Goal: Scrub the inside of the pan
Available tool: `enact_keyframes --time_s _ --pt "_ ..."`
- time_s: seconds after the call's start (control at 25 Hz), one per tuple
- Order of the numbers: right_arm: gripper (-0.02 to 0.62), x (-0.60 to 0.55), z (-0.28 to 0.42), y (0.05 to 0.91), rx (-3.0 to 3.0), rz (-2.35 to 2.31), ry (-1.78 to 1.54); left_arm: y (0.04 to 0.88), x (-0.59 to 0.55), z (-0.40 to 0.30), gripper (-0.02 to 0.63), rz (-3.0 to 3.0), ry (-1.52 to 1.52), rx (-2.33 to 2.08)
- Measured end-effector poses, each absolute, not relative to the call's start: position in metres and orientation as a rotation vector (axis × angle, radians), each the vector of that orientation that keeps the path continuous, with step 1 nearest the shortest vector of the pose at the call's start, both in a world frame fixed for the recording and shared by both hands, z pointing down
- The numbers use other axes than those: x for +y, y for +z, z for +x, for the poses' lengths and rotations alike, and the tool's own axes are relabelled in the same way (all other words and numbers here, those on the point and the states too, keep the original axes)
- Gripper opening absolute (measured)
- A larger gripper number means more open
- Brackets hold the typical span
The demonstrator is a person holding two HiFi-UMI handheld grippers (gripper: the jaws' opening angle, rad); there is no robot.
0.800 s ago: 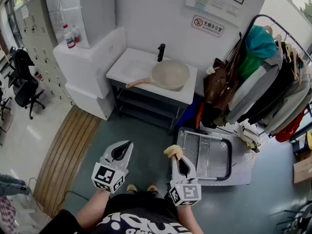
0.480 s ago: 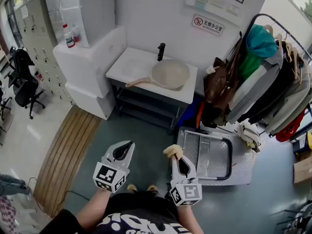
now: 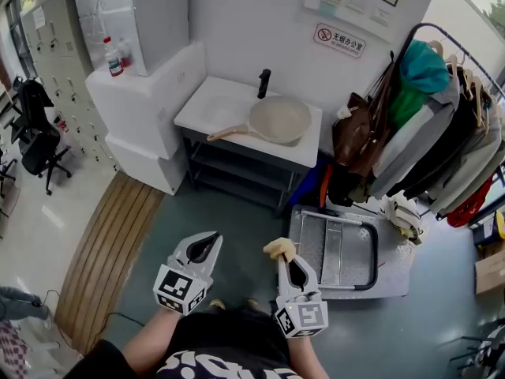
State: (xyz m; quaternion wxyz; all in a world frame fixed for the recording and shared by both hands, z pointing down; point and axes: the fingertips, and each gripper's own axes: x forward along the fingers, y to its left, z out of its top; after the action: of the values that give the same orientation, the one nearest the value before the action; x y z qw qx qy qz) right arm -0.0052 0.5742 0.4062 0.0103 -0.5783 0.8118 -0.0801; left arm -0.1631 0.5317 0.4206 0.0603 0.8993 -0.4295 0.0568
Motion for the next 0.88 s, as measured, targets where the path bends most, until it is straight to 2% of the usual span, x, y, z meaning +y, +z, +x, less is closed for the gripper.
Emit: enact_keyframes --time_s 0.44,0.88 --pt "0.052 0.561 -0.027 0.411 2.488 -1.855 -0.247 0.428 0.513 -0.186 -0.003 2.739 0.185 -1.267" --pt "0.052 0.487 -0.022 0.421 2.507 -1.849 -0.245 0.442 0.443 -0.186 -0.003 2.721 0.182 -1.272"
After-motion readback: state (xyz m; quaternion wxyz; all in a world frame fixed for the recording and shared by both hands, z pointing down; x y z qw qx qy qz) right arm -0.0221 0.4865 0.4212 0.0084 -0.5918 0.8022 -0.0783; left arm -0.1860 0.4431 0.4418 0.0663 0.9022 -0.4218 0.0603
